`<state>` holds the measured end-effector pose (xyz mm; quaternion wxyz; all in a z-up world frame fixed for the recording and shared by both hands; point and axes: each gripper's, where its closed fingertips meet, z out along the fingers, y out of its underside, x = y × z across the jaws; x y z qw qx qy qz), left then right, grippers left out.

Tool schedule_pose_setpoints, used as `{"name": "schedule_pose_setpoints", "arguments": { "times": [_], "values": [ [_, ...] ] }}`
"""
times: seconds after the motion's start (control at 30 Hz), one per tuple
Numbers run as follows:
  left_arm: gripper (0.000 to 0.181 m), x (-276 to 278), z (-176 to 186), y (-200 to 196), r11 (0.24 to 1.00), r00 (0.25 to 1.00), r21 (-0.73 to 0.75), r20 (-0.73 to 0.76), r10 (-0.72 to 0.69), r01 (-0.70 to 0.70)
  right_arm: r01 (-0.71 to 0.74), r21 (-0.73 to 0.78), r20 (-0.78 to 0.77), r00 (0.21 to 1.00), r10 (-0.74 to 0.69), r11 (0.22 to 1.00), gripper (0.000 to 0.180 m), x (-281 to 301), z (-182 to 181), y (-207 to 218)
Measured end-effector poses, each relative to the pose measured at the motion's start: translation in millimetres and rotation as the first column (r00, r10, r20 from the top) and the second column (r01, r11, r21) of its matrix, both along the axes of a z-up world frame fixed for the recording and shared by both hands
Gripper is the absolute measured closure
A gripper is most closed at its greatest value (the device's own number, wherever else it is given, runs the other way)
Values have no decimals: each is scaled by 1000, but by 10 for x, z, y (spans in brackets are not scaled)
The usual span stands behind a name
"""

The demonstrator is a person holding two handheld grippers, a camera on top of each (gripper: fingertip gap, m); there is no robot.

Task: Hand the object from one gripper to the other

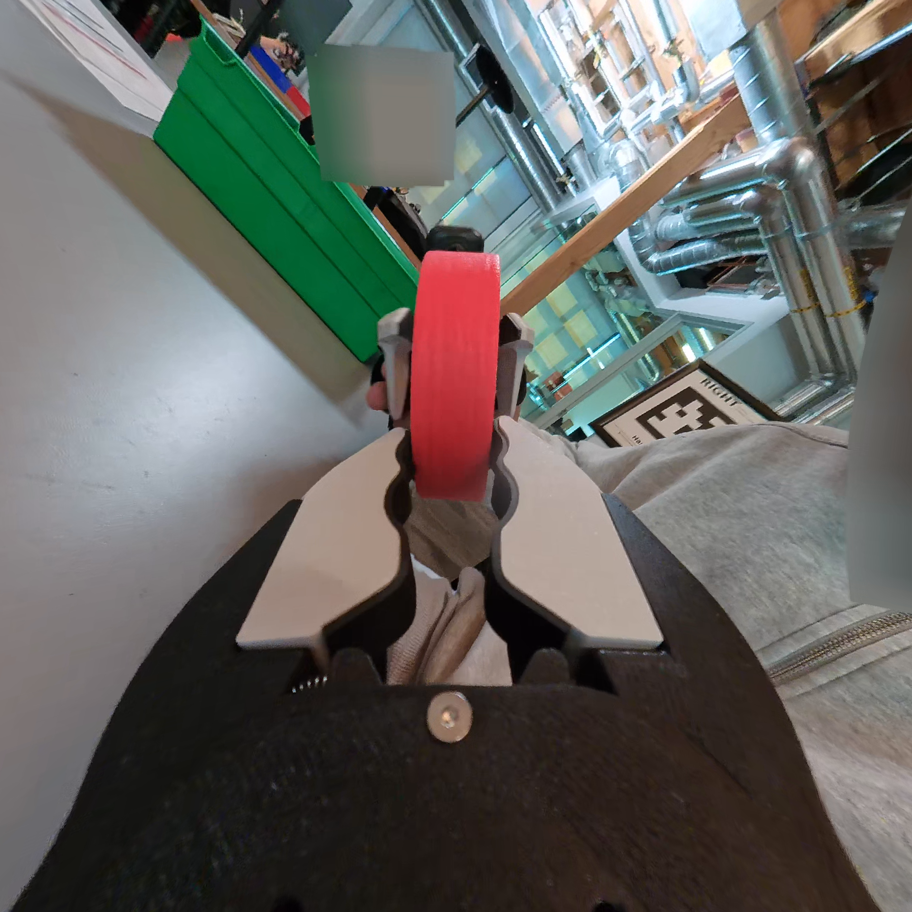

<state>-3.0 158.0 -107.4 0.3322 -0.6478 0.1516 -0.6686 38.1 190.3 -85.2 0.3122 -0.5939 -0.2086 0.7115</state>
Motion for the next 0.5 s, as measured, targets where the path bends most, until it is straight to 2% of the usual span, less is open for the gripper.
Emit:
{"name": "schedule_pose_setpoints", "arguments": {
  "times": [0.1,0.27,0.5],
  "values": [
    [151,-31,19,26,999,999,-39,42,8,-6,51,1,0,999,-51,999,111,39,-5,83],
    [151,-42,-30,43,998,999,-68,33,4,-2,92,61,17,996,-93,994,107,105,25,150],
    [151,-31,-79,35,998,1000,-63,-9,0,-1,115,338,108,981,-160,934,96,71,67,89]
  ]
}}
